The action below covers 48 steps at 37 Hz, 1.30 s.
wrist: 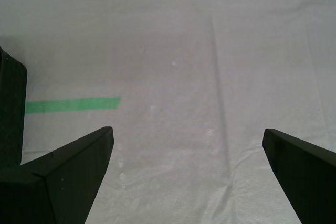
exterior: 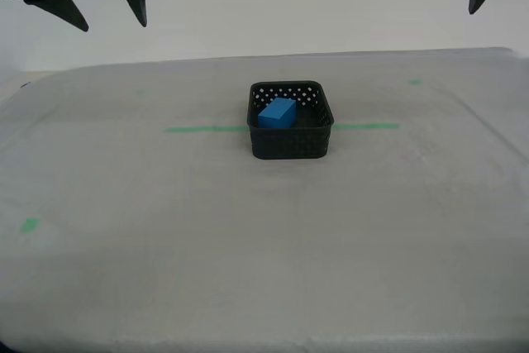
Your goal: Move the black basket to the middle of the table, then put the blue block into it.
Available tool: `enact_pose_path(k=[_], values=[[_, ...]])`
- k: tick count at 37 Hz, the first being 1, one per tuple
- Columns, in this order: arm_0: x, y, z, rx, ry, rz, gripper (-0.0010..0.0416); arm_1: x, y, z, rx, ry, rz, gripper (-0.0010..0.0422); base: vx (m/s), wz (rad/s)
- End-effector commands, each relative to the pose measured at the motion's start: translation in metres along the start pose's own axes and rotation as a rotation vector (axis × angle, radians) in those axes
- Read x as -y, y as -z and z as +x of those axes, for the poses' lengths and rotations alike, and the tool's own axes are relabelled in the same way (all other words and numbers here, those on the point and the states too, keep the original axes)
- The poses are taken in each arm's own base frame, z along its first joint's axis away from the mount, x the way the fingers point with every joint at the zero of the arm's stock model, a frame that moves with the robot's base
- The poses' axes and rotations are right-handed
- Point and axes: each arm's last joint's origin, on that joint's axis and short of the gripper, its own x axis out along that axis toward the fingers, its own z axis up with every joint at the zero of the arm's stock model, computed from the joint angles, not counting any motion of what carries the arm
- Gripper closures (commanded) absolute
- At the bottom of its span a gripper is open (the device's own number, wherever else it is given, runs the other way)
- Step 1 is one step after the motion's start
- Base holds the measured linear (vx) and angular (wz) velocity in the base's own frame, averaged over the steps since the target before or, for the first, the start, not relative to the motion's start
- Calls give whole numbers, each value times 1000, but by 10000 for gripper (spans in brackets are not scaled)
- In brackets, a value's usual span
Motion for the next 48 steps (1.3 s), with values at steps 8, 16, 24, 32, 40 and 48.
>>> enact_pose_path(k=[8, 16, 24, 32, 40, 48], values=[[0, 0, 0, 1, 2, 1, 7, 0, 0, 0, 0, 2, 1, 12, 0, 0], [0, 0, 0, 1, 2, 1, 7, 0, 0, 0, 0, 2, 1, 12, 0, 0], [0, 0, 0, 1, 2, 1, 7, 0, 0, 0, 0, 2, 1, 12, 0, 0], [0, 0, 0, 1, 2, 1, 7, 0, 0, 0, 0, 2, 1, 12, 0, 0], [0, 0, 0, 1, 2, 1, 7, 0, 0, 0, 0, 2, 1, 12, 0, 0], [0, 0, 0, 2, 2, 1, 7, 0, 0, 0, 0, 2, 1, 12, 0, 0]])
